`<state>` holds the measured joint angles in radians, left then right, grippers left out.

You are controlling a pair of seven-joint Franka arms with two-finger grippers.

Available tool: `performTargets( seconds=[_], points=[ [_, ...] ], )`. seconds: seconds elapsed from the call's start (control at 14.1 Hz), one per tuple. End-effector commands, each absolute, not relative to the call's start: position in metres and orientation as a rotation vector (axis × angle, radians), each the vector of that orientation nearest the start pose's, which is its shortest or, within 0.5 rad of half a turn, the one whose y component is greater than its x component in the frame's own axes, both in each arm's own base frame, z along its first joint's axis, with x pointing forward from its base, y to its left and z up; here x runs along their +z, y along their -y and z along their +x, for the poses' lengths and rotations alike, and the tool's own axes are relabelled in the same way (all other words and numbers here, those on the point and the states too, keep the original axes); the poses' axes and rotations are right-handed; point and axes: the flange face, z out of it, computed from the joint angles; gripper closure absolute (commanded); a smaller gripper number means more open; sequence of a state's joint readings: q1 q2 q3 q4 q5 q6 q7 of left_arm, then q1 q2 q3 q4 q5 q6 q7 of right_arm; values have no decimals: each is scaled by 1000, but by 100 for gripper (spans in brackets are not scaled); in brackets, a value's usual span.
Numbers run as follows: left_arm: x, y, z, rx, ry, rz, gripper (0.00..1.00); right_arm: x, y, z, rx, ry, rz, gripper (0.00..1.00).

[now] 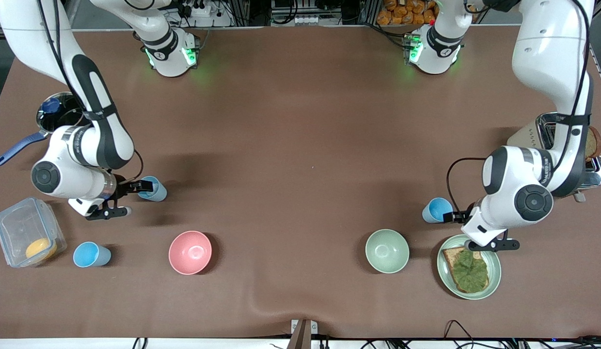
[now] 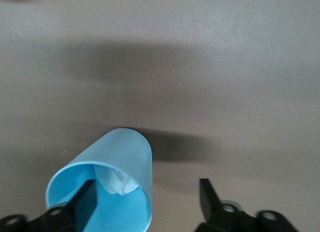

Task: Stack blue cups with both arms
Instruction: 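Close the left gripper and the right gripper on the blue cups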

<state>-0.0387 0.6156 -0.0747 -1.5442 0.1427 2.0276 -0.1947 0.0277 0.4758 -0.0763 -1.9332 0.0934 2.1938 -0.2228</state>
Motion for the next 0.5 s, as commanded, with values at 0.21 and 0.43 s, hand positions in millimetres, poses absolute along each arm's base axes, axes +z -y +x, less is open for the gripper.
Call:
performTargets(
  seconds=[0.21, 0.43],
  points=[
    [252, 89, 662, 308, -39, -2979, 0, 217, 20, 601, 327, 170, -3053, 100],
    [235, 111, 659, 322, -78, -2972, 0, 230, 16, 609, 324, 177, -3051, 100]
  ],
)
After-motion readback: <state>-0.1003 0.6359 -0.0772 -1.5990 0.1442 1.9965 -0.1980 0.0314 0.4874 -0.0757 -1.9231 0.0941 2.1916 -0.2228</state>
